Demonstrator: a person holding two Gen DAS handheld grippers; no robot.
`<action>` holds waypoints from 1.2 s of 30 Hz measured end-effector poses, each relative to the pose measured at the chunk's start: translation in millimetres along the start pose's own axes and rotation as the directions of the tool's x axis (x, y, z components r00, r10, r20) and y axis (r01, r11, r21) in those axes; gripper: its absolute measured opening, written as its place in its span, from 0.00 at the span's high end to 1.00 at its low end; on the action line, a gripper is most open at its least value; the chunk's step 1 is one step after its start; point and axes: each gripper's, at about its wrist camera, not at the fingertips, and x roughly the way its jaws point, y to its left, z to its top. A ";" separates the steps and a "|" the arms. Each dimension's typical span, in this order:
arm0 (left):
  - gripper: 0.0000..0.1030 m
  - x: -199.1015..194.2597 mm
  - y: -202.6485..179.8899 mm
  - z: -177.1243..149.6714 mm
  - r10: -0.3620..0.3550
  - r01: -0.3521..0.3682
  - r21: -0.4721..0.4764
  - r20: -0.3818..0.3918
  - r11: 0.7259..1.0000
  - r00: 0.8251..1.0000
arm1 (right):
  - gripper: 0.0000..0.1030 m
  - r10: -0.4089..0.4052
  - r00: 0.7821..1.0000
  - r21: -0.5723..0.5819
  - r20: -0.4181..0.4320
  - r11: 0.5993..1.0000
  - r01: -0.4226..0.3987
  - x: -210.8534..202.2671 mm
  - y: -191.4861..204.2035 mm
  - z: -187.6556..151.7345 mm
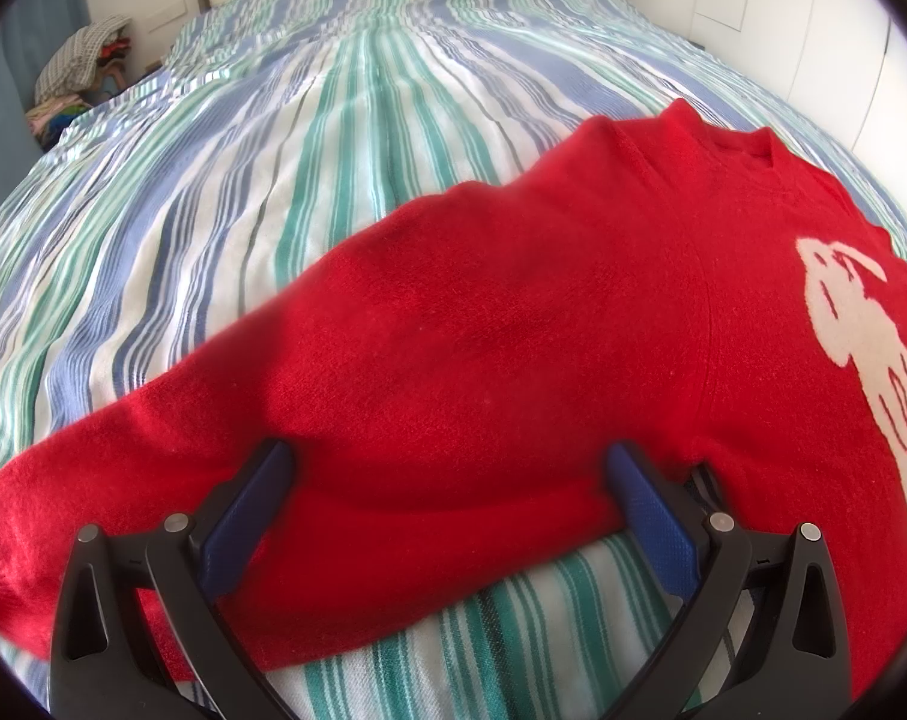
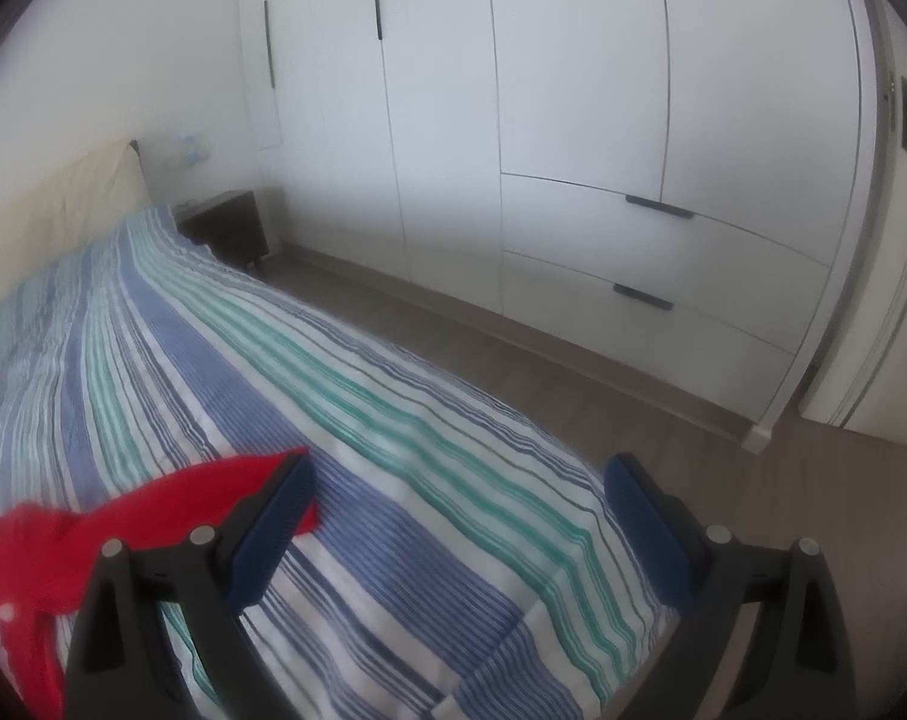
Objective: Fold small clothes
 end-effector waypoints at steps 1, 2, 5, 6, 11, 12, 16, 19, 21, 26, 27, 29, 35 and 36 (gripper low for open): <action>0.00 0.0 0.0 0.0 0.000 0.000 0.000 0.000 1.000 1.000 | 0.07 0.001 1.000 0.003 0.001 1.000 -0.001 -0.2 -0.7 0.0; 0.00 0.0 0.0 -0.1 0.000 0.000 0.000 0.000 1.000 1.000 | 0.07 0.001 1.000 0.006 0.001 1.000 -0.001 0.0 -0.6 0.3; 0.00 -0.1 -0.2 -0.3 0.000 0.000 0.000 0.000 1.000 1.000 | 0.07 0.001 1.000 -0.002 -0.006 1.000 -0.001 1.6 1.4 0.2; 0.00 -0.1 -0.1 -0.2 0.000 0.000 0.000 0.000 1.000 1.000 | 0.07 0.003 1.000 -0.009 -0.007 1.000 -0.003 1.6 2.9 0.2; 0.00 0.1 0.1 -0.1 0.000 0.000 0.000 0.001 1.000 1.000 | 0.07 0.028 1.000 -0.049 0.010 0.998 -0.027 -2.4 9.6 -1.3; 0.00 0.0 0.1 -0.1 0.000 0.000 0.000 0.001 1.000 1.000 | 0.07 0.036 0.999 -0.049 0.012 0.998 -0.035 -2.8 9.1 -1.7; 0.00 0.3 0.3 1.6 0.001 -0.001 0.001 0.000 1.000 1.000 | 0.07 0.057 0.998 -0.023 0.015 0.998 -0.057 -2.9 2.0 -1.8; 0.00 0.3 -0.1 1.6 0.001 -0.001 0.001 0.000 1.000 1.000 | 0.07 0.068 0.997 -0.003 0.019 0.998 -0.068 -3.5 -2.9 -2.3; 0.00 0.3 0.1 1.5 0.001 -0.001 0.001 0.000 1.000 1.000 | 0.07 0.070 0.997 -0.006 0.025 0.998 -0.070 -4.5 -2.7 -2.1; 0.00 0.3 0.2 1.4 0.001 -0.001 0.001 0.000 1.000 1.000 | 0.07 0.085 0.996 -0.069 0.025 0.994 -0.083 -4.6 9.2 -2.1; 0.00 0.4 0.2 1.4 0.001 -0.001 0.001 0.000 1.000 1.000 | 0.07 0.089 0.996 -0.083 0.026 0.993 -0.087 -4.5 11.6 -2.2; 0.00 0.4 0.2 1.3 0.001 -0.001 0.001 0.000 1.000 1.000 | 0.07 0.095 0.995 -0.101 0.025 0.991 -0.092 -4.3 15.4 -2.4; 0.00 0.4 0.2 1.3 0.001 -0.001 0.001 0.001 1.000 1.000 | 0.07 0.097 0.995 -0.115 0.028 0.989 -0.093 -4.6 19.0 -2.4; 0.00 0.4 0.3 1.3 0.001 -0.001 0.001 0.001 1.000 1.000 | 0.07 0.096 0.995 -0.117 0.027 0.989 -0.093 -4.4 19.1 -2.4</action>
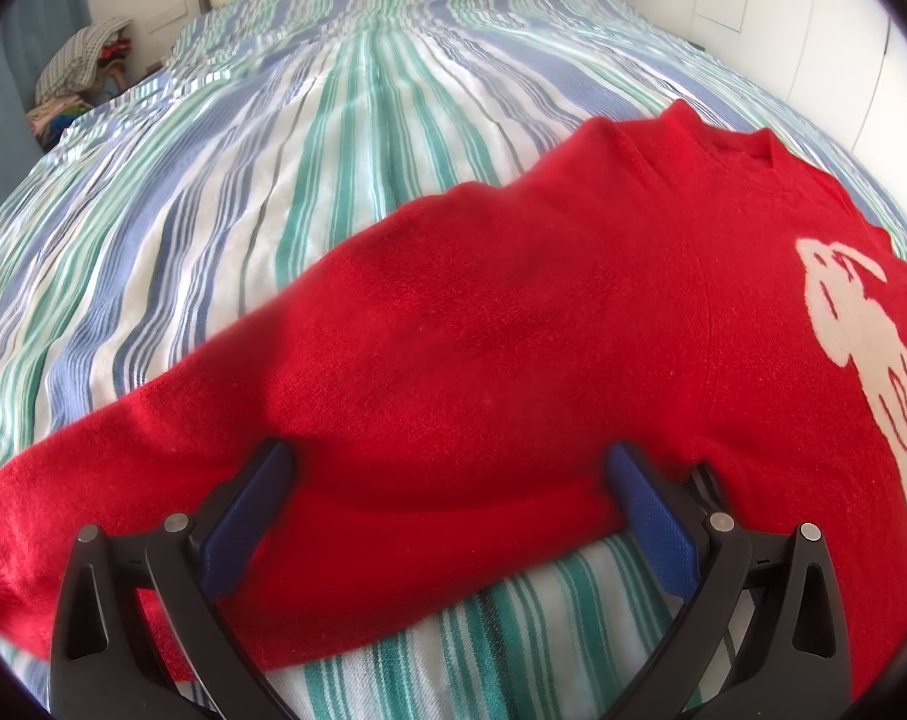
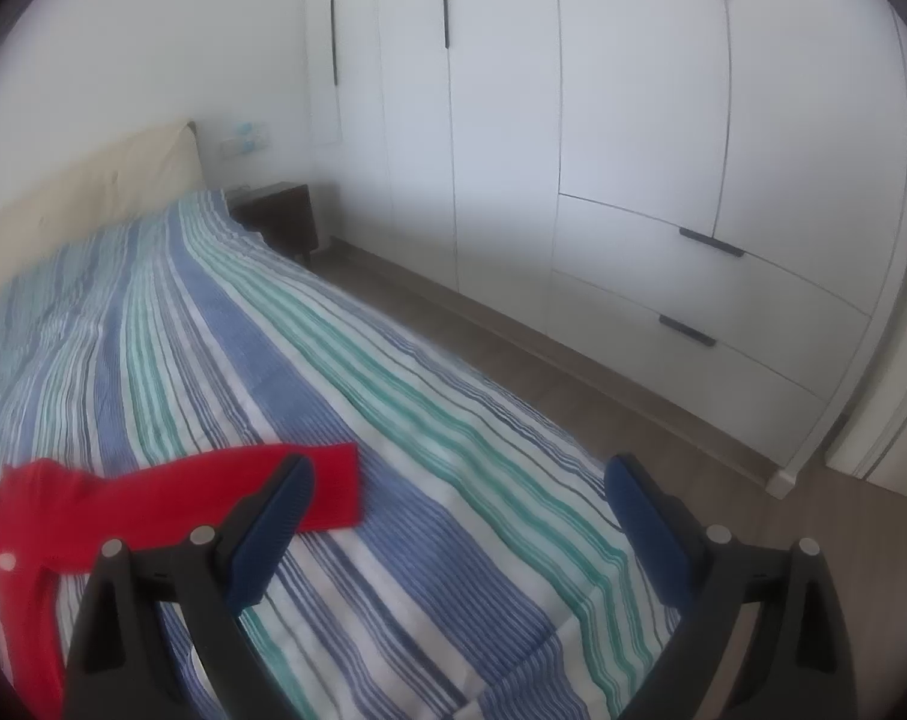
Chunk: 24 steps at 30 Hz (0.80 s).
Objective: Fold small clothes
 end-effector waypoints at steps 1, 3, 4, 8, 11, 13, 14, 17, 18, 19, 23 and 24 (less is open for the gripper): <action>0.00 0.0 0.0 0.0 0.000 0.000 0.000 0.000 1.000 1.000 | 0.07 0.000 1.000 0.000 -0.001 1.000 0.000 0.2 -0.3 0.0; 0.00 0.0 0.0 0.0 0.000 0.000 0.000 0.000 1.000 1.000 | 0.07 0.002 1.000 0.009 0.000 1.000 -0.002 -0.3 -1.1 -0.3; 0.00 0.0 0.0 0.0 0.000 0.000 0.000 0.000 1.000 1.000 | 0.07 0.003 1.000 0.016 0.001 1.000 -0.003 -0.4 -2.4 -0.5; 0.00 0.0 0.0 -0.1 0.000 0.000 0.000 0.000 1.000 1.000 | 0.07 0.001 1.000 0.030 -0.001 1.000 -0.001 0.1 -4.8 -0.6; 0.00 0.0 -0.2 -0.2 0.000 0.000 0.000 0.000 1.000 1.000 | 0.07 0.000 1.000 0.018 0.000 1.000 0.000 0.1 -3.7 -0.7; 0.00 0.1 0.0 -0.1 0.000 0.000 0.000 0.000 1.000 1.000 | 0.07 0.000 1.000 0.016 -0.009 1.000 0.000 2.0 -3.3 -0.5; 0.00 0.1 0.0 -0.2 0.000 0.000 0.000 0.000 1.000 1.000 | 0.07 0.000 1.000 0.019 -0.012 1.000 0.001 2.6 -3.6 -0.7; 0.00 0.1 0.0 -0.2 0.000 0.000 0.000 0.000 1.000 1.000 | 0.07 -0.004 1.000 0.031 -0.008 1.000 0.004 0.9 -5.5 -1.1; 0.00 0.0 -0.1 -0.2 0.000 0.000 0.000 0.000 1.000 1.000 | 0.07 -0.006 1.000 0.036 -0.005 0.999 0.006 0.0 -6.4 -1.3; 0.00 0.1 0.0 -0.2 0.000 0.000 0.000 0.000 1.000 1.000 | 0.06 -0.007 1.000 0.042 -0.004 0.999 0.008 -0.5 -7.9 -1.2; 0.00 0.1 0.0 -0.3 0.000 0.000 0.000 0.000 1.000 1.000 | 0.06 -0.014 1.000 0.071 -0.025 0.997 0.016 4.1 -13.0 -0.5; 0.00 0.2 0.1 -0.3 0.000 0.000 0.000 0.000 1.000 1.000 | 0.06 -0.015 0.999 0.078 -0.030 0.997 0.018 5.1 -14.1 -0.3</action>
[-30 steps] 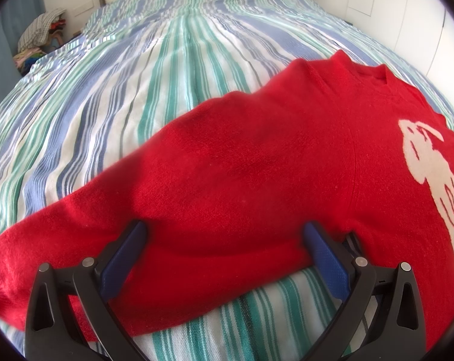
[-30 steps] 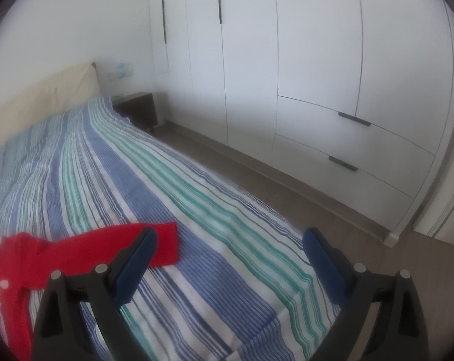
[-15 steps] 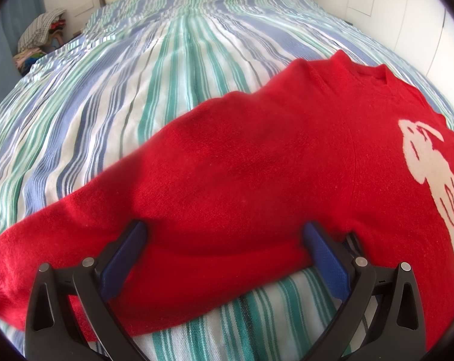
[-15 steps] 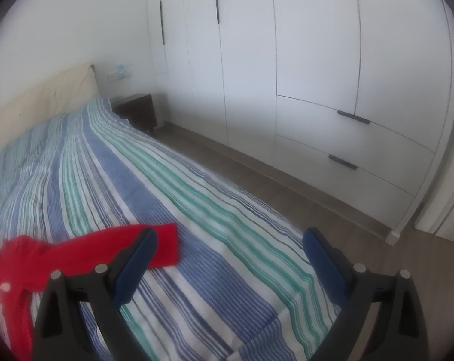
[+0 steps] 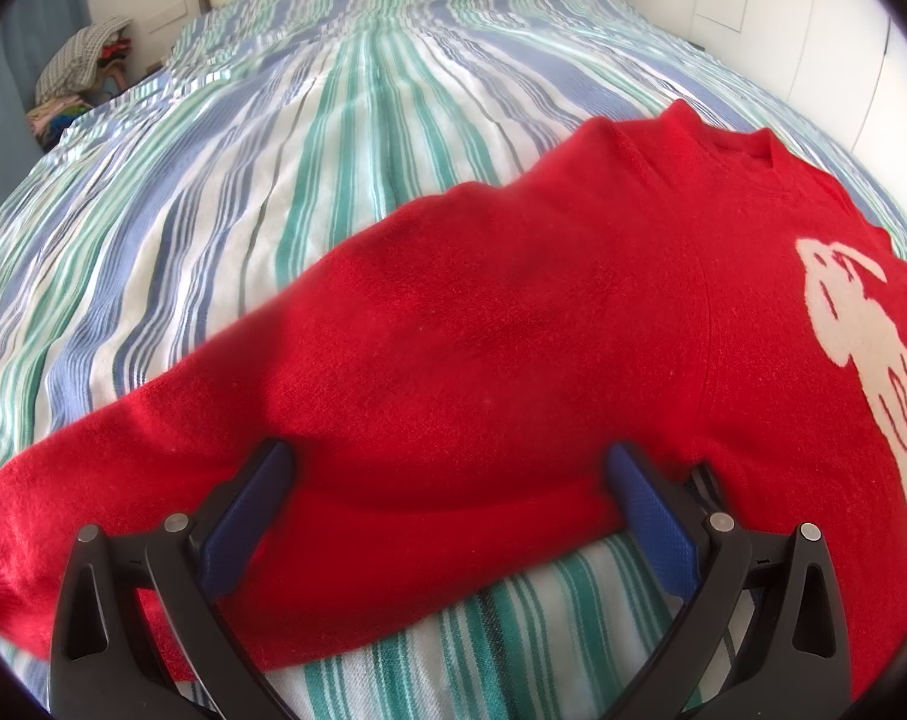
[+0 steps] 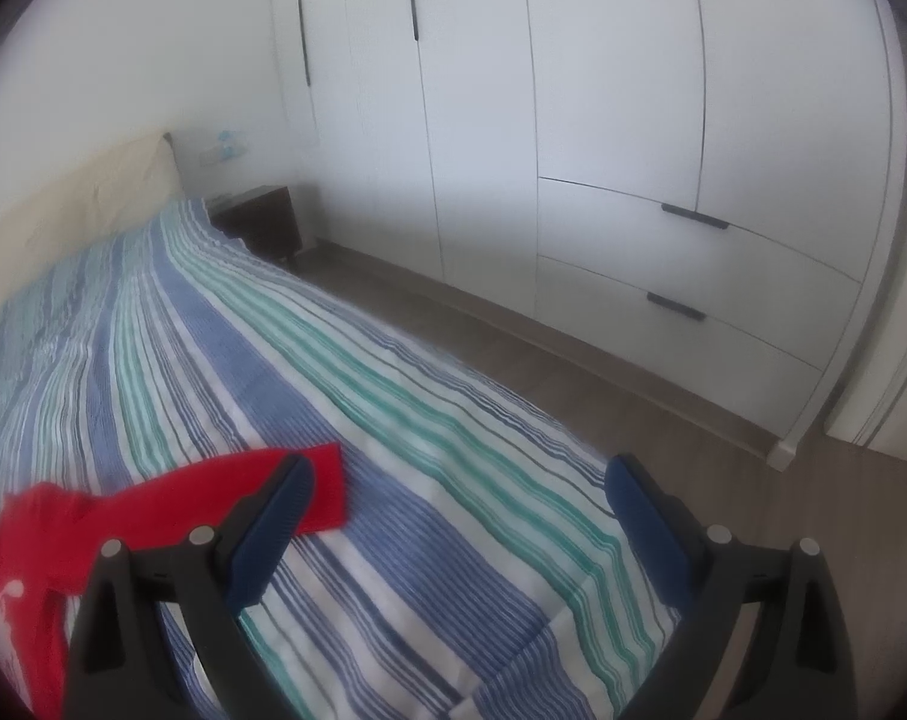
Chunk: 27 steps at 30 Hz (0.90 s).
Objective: Fold small clothes
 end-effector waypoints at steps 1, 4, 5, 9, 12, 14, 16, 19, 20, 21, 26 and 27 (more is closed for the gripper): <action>0.00 0.0 0.0 0.0 0.000 0.000 0.000 0.000 1.000 1.000 | 0.06 -0.001 1.000 0.005 -0.001 1.000 0.001 0.3 -1.0 0.2; 0.00 -0.1 -0.1 -0.1 0.000 0.000 0.000 0.000 1.000 1.000 | 0.06 -0.005 1.000 0.015 0.001 1.000 0.005 -0.7 -2.9 0.3; 0.00 0.0 0.0 -0.1 0.000 0.000 0.000 0.000 1.000 1.000 | 0.06 -0.006 1.000 0.016 0.001 1.000 0.006 -0.7 -3.2 0.3; 0.00 0.1 0.0 -0.1 0.000 0.000 0.000 0.000 1.000 1.000 | 0.06 -0.007 1.000 0.017 -0.005 1.000 0.007 -0.4 -3.1 0.5; 0.00 0.1 0.0 -0.1 0.000 0.000 0.000 0.000 1.000 1.000 | 0.06 -0.004 1.000 0.019 0.005 1.000 0.004 -1.6 -3.7 0.4; 0.00 -0.1 -0.1 -0.3 0.000 0.000 0.000 0.000 1.000 1.000 | 0.06 -0.003 1.000 0.026 0.013 1.000 0.003 -3.3 -4.9 -0.4; 0.00 0.0 -0.1 -0.3 0.000 0.000 0.000 0.000 1.000 1.000 | 0.06 -0.005 1.000 0.034 0.014 0.999 0.005 -2.8 -5.8 -0.2; 0.00 0.1 0.1 -0.2 0.000 0.000 0.000 0.000 1.000 1.000 | 0.06 -0.004 1.000 0.021 0.004 1.000 0.004 0.0 -2.4 0.0; 0.00 0.1 0.0 -0.3 0.000 0.000 0.000 0.000 1.000 1.000 | 0.06 -0.002 1.000 0.008 0.005 1.000 0.002 -0.5 0.1 -0.2; 0.00 0.1 0.0 -0.3 0.000 0.000 0.000 0.001 1.000 1.000 | 0.06 0.002 1.000 -0.007 0.010 1.000 -0.002 -1.9 2.7 -0.6; 0.00 -0.4 -0.2 1.7 0.001 -0.001 0.000 0.004 1.000 1.000 | 0.06 0.036 0.998 -0.057 0.042 0.998 -0.033 -10.7 8.8 -3.4; 0.00 -0.3 0.1 2.5 0.000 0.000 -0.001 0.004 1.000 1.000 | 0.05 0.039 0.998 -0.054 0.044 0.998 -0.037 -10.8 7.6 -3.4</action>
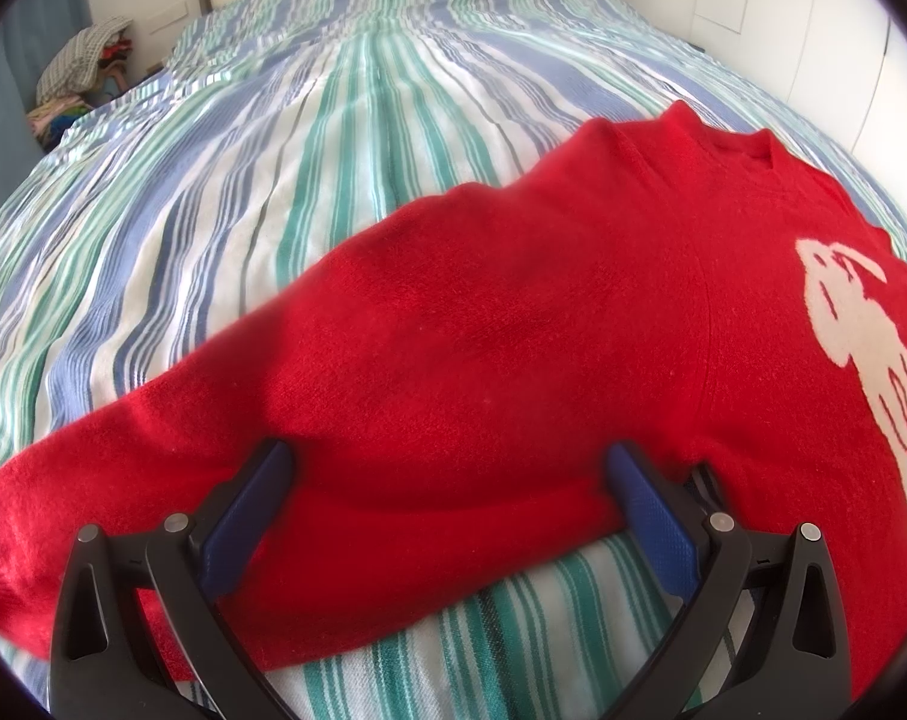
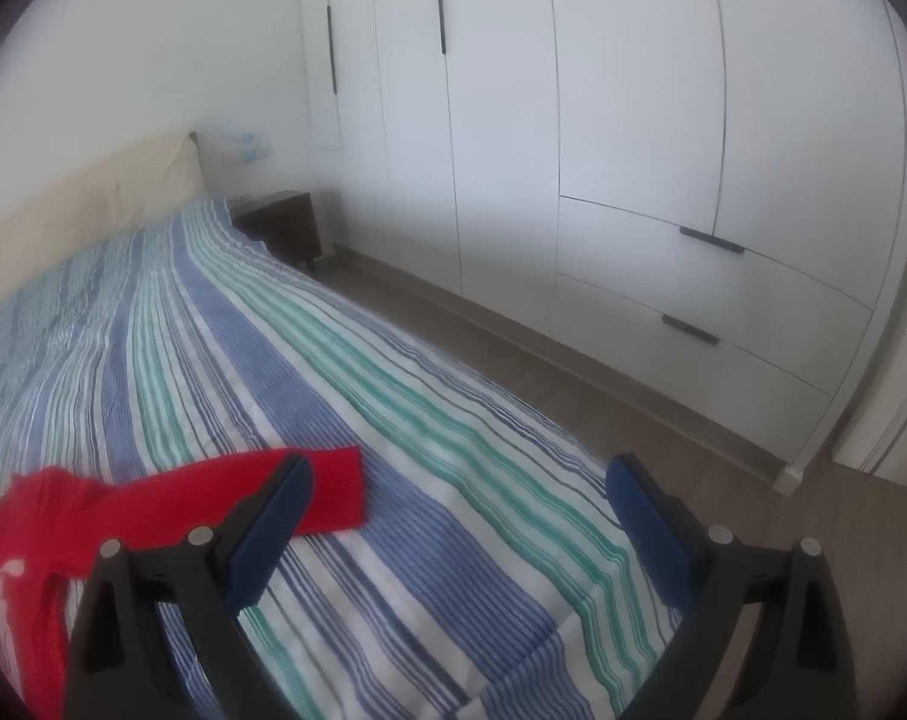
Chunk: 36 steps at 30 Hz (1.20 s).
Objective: Fold small clothes
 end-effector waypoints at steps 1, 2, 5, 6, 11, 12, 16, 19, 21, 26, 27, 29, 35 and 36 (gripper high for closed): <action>0.00 0.2 0.2 0.8 -0.001 0.001 -0.001 0.000 1.000 1.000 | 0.04 0.003 1.000 0.008 -0.001 1.000 -0.003 0.4 -1.7 0.2; 0.00 0.3 0.1 1.2 0.000 0.000 0.000 0.000 1.000 1.000 | 0.04 0.007 1.000 0.018 -0.003 1.000 -0.007 1.1 -3.7 0.5; 0.00 0.4 0.2 1.2 0.000 0.000 0.000 0.000 1.000 1.000 | 0.04 0.017 1.000 0.040 -0.005 0.999 -0.017 2.4 -7.8 0.4; 0.00 0.2 0.1 1.1 0.001 -0.001 0.001 0.001 1.000 1.000 | 0.04 0.020 1.000 0.042 -0.003 0.999 -0.020 2.3 -8.3 0.4; 0.00 -0.5 0.0 1.4 0.001 -0.001 0.000 0.001 1.000 1.000 | 0.04 0.027 1.000 0.027 0.007 0.999 -0.027 -0.3 -7.6 -0.2; 0.00 -0.2 0.2 0.7 0.000 0.000 -0.001 0.001 1.000 1.000 | 0.04 0.027 1.000 0.027 0.010 0.999 -0.027 -0.5 -7.8 -0.2; 0.00 -0.2 0.2 0.6 0.000 0.000 -0.001 0.001 1.000 1.000 | 0.04 0.034 0.999 0.050 -0.009 0.998 -0.033 4.7 -10.8 0.9; 0.00 -0.2 0.3 0.6 0.000 0.000 -0.001 0.001 1.000 1.000 | 0.04 0.029 0.999 0.062 -0.026 0.998 -0.028 7.9 -12.9 0.9; 0.00 -0.1 0.2 0.6 0.000 0.000 -0.001 0.001 1.000 1.000 | 0.04 0.023 0.999 0.064 -0.027 0.998 -0.021 7.7 -13.0 1.2; 0.00 -0.1 0.1 0.7 0.000 0.000 -0.001 0.001 1.000 1.000 | 0.04 0.005 0.999 0.058 -0.033 0.998 -0.003 8.1 -9.2 1.9; 0.00 -0.1 0.2 0.5 0.000 0.000 -0.001 0.001 1.000 1.000 | 0.04 0.001 0.999 0.053 -0.036 0.999 0.001 8.9 -8.1 2.1; 0.00 -0.2 -0.1 1.1 0.000 0.000 -0.001 0.001 1.000 1.000 | 0.04 -0.009 0.999 0.036 -0.041 0.999 0.011 10.2 -4.4 3.1; 0.00 0.0 0.2 0.6 0.000 0.000 -0.001 0.001 1.000 1.000 | 0.04 -0.025 0.999 -0.004 -0.047 1.000 0.025 12.0 4.6 3.5; 0.00 -0.1 -0.1 1.0 0.000 0.000 -0.001 0.001 1.000 1.000 | 0.04 -0.026 0.999 -0.005 -0.047 1.000 0.026 11.9 4.7 3.5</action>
